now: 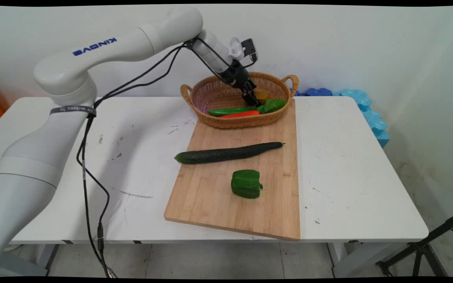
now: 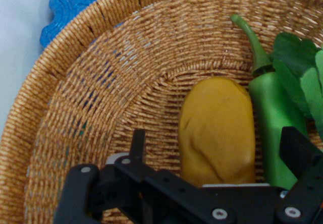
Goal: Pick up the potato from the vegetable basket, then place the picked object on the cutting board
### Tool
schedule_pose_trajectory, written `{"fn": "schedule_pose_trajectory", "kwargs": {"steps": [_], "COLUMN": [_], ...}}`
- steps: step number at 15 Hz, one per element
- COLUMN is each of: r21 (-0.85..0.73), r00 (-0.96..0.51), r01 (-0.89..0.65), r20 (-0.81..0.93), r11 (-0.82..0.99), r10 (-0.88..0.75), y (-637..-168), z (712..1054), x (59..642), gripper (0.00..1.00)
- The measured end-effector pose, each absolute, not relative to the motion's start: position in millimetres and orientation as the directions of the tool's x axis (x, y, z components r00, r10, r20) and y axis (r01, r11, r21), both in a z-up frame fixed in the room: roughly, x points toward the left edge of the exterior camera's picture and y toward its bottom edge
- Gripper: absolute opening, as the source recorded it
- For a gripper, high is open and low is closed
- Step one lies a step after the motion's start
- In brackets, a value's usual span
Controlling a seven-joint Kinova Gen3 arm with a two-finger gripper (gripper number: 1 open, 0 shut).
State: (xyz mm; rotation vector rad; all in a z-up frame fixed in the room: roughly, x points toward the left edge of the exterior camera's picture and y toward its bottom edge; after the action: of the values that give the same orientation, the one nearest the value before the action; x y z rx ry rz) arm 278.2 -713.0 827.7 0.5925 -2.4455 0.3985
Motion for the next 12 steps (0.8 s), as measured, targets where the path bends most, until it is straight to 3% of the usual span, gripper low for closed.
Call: {"fn": "schedule_pose_trajectory", "kwargs": {"steps": [1,2,12], "r21": [-0.143,-0.141,-0.131], "r00": [-0.729,-0.727,-0.718], "r01": [-0.498,-0.5,-0.519], "r20": [0.604,0.604,0.604], "r11": [0.855,0.854,0.845], "r10": [-0.323,-0.326,-0.347], "y": [-715,-717,-721], "z": [825,822,817], "x": [277,276,272], "gripper": [1.0,0.0,0.0]}}
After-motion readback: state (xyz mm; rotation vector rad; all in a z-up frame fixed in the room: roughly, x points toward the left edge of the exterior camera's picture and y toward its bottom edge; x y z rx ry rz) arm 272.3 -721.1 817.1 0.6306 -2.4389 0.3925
